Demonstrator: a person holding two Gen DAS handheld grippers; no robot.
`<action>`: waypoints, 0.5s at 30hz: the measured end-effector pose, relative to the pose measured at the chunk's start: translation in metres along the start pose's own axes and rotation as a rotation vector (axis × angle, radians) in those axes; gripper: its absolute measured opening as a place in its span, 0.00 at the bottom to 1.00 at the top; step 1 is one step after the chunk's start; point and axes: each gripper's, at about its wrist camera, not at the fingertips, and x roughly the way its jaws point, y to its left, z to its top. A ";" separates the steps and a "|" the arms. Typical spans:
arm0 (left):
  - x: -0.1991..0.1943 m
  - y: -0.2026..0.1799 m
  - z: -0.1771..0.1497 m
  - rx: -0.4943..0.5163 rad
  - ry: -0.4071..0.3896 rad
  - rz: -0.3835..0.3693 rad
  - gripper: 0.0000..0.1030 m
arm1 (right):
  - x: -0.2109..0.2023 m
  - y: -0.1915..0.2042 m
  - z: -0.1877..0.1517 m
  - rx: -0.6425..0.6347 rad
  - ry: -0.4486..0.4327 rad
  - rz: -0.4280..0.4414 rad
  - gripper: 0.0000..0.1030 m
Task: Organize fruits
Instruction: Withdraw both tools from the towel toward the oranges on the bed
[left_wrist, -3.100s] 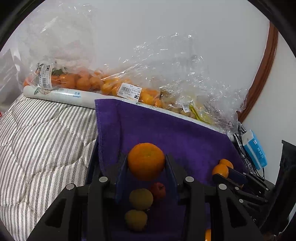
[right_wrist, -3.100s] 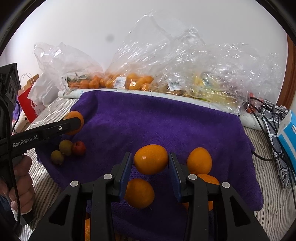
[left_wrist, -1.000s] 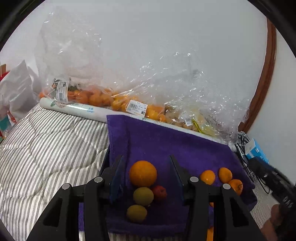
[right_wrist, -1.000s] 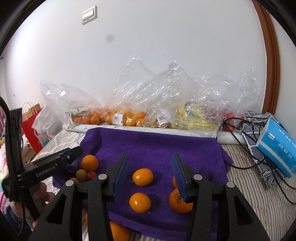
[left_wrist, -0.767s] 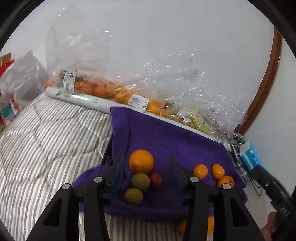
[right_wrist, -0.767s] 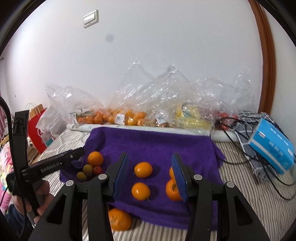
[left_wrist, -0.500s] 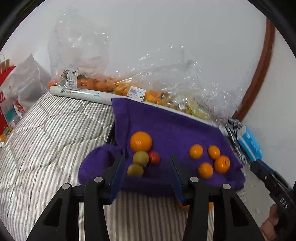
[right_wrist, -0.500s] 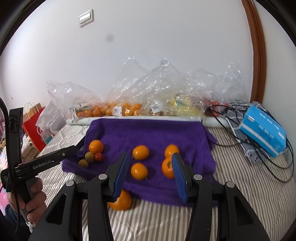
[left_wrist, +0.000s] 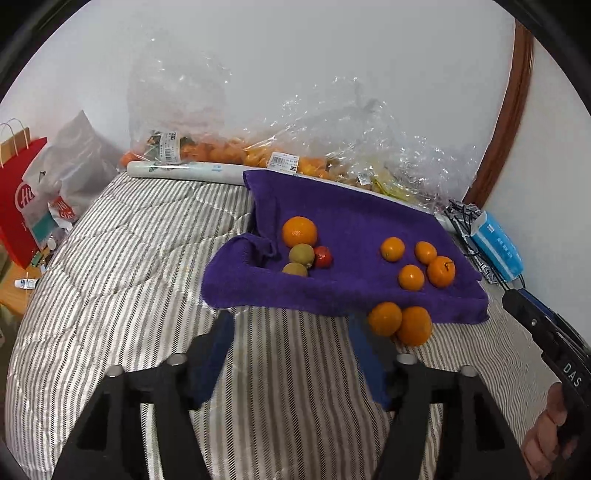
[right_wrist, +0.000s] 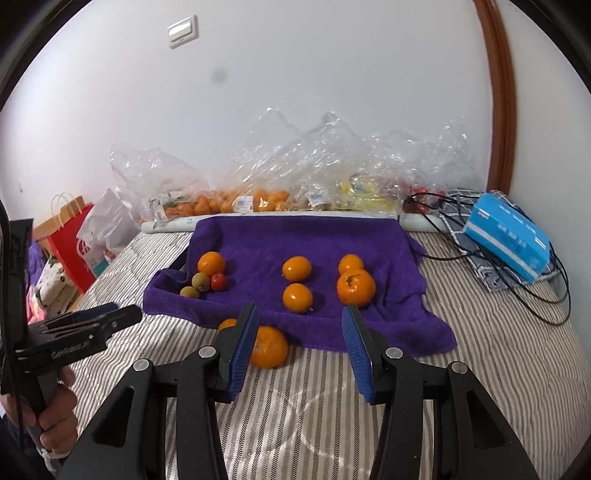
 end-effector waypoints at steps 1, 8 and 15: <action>-0.002 0.001 -0.001 0.005 -0.007 0.007 0.62 | -0.002 0.001 -0.001 0.003 -0.010 -0.004 0.46; 0.000 0.003 -0.005 0.029 -0.006 0.033 0.62 | 0.000 0.003 -0.009 0.008 -0.004 -0.021 0.53; 0.019 0.010 -0.006 0.074 0.022 0.069 0.62 | 0.017 0.007 -0.015 -0.004 0.042 -0.027 0.65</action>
